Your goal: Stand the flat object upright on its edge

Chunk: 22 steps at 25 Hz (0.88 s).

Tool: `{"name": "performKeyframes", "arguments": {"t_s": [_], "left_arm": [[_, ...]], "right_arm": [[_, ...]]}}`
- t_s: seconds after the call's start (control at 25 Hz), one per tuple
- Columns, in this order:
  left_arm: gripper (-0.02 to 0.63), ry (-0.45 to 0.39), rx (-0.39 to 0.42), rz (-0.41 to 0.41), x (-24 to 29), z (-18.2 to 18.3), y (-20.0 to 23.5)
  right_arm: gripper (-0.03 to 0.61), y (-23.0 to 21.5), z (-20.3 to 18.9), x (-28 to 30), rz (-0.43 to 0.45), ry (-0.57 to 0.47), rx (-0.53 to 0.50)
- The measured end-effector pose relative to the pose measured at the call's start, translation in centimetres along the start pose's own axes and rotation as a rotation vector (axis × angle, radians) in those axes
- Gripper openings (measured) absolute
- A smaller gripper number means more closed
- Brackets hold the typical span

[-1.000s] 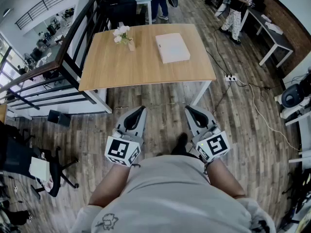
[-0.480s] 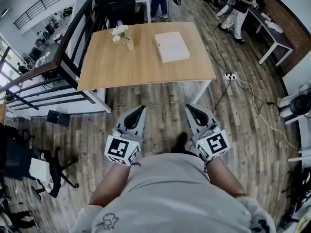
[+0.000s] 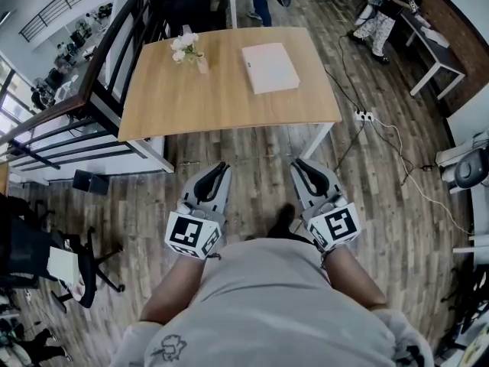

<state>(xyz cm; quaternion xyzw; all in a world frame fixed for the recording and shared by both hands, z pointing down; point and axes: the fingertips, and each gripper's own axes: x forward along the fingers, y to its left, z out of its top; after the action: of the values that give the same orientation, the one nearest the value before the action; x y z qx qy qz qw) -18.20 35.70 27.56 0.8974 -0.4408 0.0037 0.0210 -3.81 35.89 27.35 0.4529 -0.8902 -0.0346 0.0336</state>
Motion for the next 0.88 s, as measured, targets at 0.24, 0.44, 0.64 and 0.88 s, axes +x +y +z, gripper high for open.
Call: {"name": "performKeyframes", "arguments": {"t_s": [0.24, 0.44, 0.64, 0.88], "left_arm": [[0.174, 0.03, -0.026, 0.029, 2.6, -1.6, 0.6], [0.253, 0.041, -0.043, 0.07, 5.5, -2.6, 1.8], [0.255, 0.064, -0.047, 0.073, 10.3, -3.3, 2.0], [0.256, 0.098, -0.031, 0.08, 16.7, -3.9, 1.9]], "right_arm": [[0.17, -2.7, -1.7, 0.6, 0.002, 0.028, 0.021], [0.198, -6.0, -3.1, 1.8, 0.007, 0.057, 0.031], [0.207, -10.3, -4.3, 3.4, 0.026, 0.075, 0.043], [0.215, -16.0, -5.3, 5.5, 0.059, 0.082, 0.052]]}}
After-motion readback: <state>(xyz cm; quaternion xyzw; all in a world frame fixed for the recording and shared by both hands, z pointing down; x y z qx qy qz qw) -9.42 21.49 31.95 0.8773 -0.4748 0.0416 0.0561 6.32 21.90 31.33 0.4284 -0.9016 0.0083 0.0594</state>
